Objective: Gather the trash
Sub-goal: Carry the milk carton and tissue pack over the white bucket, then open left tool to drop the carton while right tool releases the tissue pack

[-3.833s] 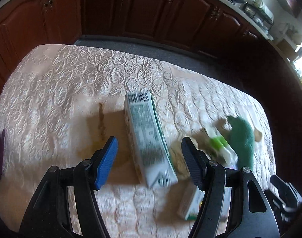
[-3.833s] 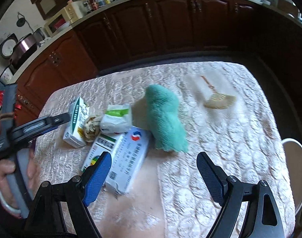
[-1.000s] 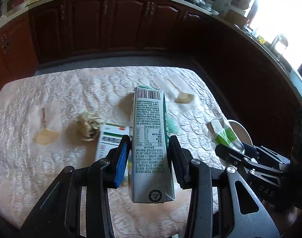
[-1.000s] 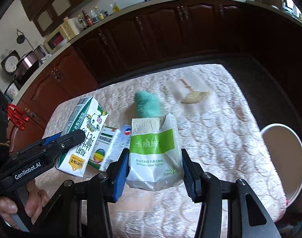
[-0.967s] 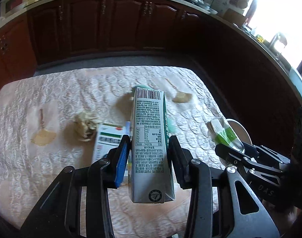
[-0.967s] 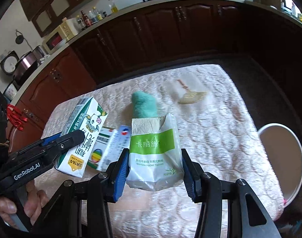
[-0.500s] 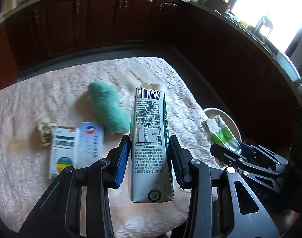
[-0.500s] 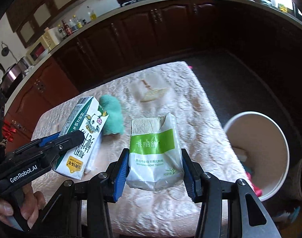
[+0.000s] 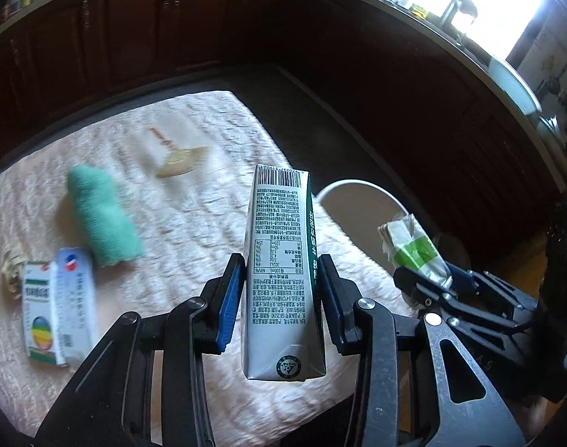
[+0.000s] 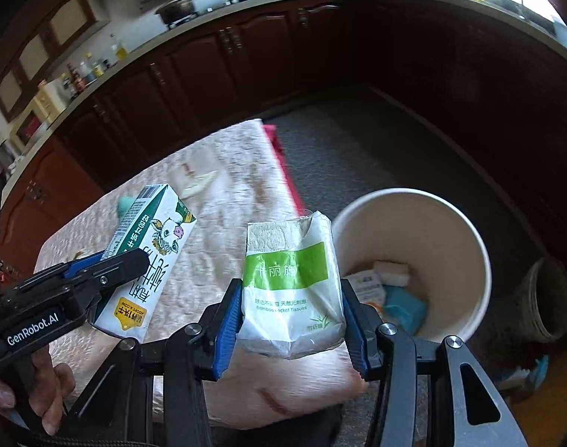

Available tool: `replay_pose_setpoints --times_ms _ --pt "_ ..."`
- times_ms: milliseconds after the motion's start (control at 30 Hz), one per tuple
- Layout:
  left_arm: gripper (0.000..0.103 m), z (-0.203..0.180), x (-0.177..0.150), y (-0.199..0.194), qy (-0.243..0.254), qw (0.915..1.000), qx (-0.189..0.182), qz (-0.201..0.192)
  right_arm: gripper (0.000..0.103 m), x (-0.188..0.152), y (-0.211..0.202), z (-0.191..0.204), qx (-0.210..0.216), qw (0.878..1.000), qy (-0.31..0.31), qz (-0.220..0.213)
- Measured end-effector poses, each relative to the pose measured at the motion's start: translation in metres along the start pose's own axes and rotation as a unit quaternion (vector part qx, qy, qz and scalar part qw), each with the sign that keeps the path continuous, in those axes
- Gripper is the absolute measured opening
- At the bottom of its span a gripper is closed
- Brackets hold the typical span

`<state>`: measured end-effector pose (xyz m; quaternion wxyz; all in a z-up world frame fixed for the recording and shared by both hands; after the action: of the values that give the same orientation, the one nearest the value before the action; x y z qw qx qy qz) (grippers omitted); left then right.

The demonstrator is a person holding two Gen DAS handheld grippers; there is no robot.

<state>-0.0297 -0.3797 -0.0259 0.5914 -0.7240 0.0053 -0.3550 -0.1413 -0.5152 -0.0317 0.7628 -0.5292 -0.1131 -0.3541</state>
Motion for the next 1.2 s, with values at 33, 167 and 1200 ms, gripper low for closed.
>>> replay_pose_setpoints --times_ms 33,167,1200 --pt "0.038 -0.005 0.002 0.002 0.004 1.0000 -0.003 0.000 0.048 0.000 -0.001 -0.005 -0.003 1.000 0.003 0.000" --pt "0.038 -0.028 0.009 0.007 0.019 0.9997 -0.015 0.001 0.048 -0.004 -0.008 -0.027 -0.017 1.000 0.018 -0.001" --pt "0.038 -0.152 0.041 0.072 0.065 0.9943 -0.072 0.043 0.048 -0.024 -0.013 -0.130 -0.073 0.990 0.117 -0.006"
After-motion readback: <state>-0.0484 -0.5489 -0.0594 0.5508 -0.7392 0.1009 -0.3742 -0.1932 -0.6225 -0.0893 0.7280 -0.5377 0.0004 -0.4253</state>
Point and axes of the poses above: each gripper's, at about its wrist camera, not at the fingertips, and y roughly the way its jaws point, z to its left, x to its top, the point moved 4 cm from there along y, roughly the way its jaws point, and after that the axes turned 15 degrees about x, right-handed, at the moved point
